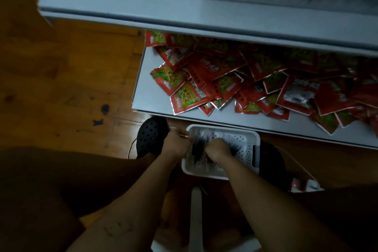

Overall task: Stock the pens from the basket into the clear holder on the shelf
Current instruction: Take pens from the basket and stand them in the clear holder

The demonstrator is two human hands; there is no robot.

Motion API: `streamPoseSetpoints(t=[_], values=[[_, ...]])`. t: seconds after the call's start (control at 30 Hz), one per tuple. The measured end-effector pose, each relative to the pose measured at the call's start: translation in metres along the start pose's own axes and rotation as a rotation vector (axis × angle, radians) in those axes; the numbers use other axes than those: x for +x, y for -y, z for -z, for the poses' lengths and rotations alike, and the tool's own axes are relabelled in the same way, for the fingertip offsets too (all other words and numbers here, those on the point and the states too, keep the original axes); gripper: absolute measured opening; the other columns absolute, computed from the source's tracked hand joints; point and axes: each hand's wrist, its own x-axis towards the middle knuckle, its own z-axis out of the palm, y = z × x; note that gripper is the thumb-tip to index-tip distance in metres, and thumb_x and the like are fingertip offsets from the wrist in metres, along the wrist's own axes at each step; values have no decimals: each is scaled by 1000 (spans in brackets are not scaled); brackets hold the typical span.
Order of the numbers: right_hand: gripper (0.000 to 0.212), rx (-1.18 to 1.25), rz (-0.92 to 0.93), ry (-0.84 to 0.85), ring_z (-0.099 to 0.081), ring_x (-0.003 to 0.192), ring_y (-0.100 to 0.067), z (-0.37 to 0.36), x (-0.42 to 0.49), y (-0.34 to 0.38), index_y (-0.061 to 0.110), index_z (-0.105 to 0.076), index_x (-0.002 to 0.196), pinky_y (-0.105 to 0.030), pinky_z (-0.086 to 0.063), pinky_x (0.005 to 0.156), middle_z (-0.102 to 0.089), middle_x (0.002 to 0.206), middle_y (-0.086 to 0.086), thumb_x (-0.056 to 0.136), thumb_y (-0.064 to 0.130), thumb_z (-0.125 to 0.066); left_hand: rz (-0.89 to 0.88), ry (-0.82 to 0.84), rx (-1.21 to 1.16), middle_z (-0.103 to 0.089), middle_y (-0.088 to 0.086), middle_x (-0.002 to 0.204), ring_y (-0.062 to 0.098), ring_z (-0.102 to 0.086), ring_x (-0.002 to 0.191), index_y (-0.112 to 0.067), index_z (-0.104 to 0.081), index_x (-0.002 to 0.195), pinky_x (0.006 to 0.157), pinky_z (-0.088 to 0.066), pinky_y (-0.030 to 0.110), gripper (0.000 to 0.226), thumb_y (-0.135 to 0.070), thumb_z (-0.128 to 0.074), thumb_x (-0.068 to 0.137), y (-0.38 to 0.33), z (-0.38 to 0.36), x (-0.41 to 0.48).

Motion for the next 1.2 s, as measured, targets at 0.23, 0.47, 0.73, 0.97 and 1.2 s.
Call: streamPoseSetpoints(t=[0.23,0.47,0.73,0.97,1.2], values=[[13,148,146,62,-66,73,-24,43,-78,4,10,-70,82,-33,-59,69,-69,85,-13,78,-2,-71,-182,30,139,-67,7,105,17,-62,88,-12,-60,110,72,-45,21,27,-20,-68,86,-23,18,-59],[86,166,497,-78,-65,64,-29,89,-169,28,40,-30,139,-30,-53,51,-62,88,-17,78,-6,-70,-458,-61,101,-62,-3,85,18,-60,84,-20,-54,99,73,-45,27,20,-28,-69,87,-75,47,-132],[68,75,874,-487,-56,56,-17,143,-259,64,44,-41,138,-22,-46,53,-52,90,15,87,5,-65,-711,-205,77,-62,-6,96,11,-57,90,-18,-61,110,76,-41,23,25,-26,-67,88,-129,79,-195],[64,123,1039,-724,-66,75,-1,188,-298,108,47,-39,135,-22,-55,69,-56,101,14,89,13,-66,-801,-279,54,-63,-10,97,8,-59,88,-25,-60,111,73,-48,26,24,-35,-64,89,-169,111,-211],[58,262,1226,-930,-66,76,0,226,-299,158,39,-45,137,-11,-53,71,-54,106,10,90,13,-66,-823,-402,-8,-62,-1,105,17,-60,90,-19,-55,119,76,-52,35,35,-38,-60,91,-209,155,-179]])
